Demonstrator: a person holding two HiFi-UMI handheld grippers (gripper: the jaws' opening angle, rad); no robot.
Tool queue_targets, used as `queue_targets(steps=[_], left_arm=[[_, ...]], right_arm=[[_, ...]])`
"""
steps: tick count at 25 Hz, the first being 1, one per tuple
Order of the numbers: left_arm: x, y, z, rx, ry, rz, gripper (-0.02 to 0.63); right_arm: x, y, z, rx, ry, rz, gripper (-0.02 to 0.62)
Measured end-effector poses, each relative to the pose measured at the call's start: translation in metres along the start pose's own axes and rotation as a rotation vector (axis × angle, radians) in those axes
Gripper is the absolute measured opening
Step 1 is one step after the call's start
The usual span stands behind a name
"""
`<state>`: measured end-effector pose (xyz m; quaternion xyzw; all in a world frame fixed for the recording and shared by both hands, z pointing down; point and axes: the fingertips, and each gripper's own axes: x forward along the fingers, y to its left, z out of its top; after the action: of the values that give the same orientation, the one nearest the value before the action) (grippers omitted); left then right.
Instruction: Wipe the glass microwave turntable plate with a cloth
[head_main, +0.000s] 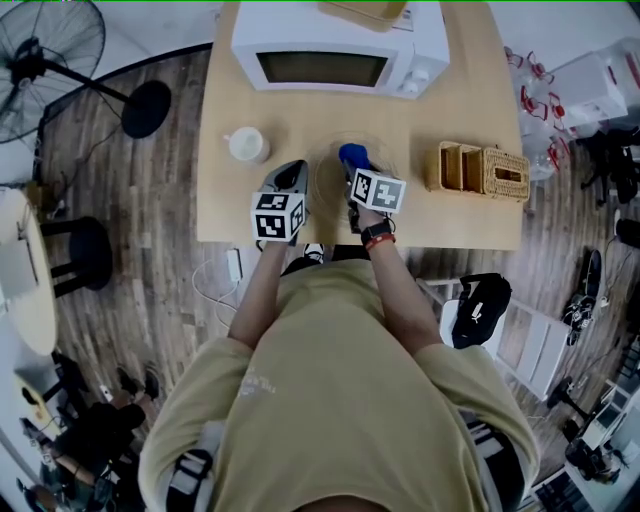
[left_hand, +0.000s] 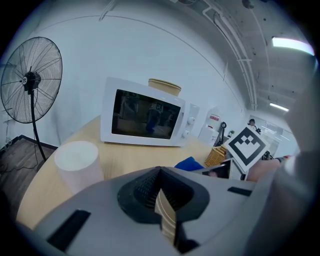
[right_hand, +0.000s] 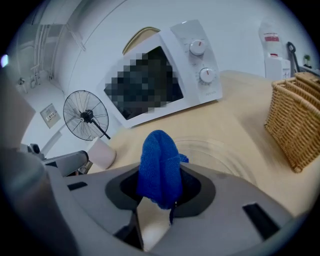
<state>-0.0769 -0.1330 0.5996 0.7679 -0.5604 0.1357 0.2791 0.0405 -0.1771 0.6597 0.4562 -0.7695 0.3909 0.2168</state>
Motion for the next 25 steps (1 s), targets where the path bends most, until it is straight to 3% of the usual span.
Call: queue_targets(steps=[12, 18, 25], left_arm=[[-0.026, 0.032, -0.004, -0.043, -0.029, 0.076, 0.018], [-0.03, 0.041, -0.006, -0.053, -0.027, 0.088, 0.018], [-0.024, 0.039, -0.007, -0.052, -0.017, 0.071, 0.018]], right_arm=[[0.028, 0.072, -0.016, -0.095, 0.053, 0.127, 0.144], [0.042, 0.079, -0.032, -0.185, 0.153, 0.095, 0.144], [0.044, 0.077, -0.033, -0.204, 0.166, 0.089, 0.144]])
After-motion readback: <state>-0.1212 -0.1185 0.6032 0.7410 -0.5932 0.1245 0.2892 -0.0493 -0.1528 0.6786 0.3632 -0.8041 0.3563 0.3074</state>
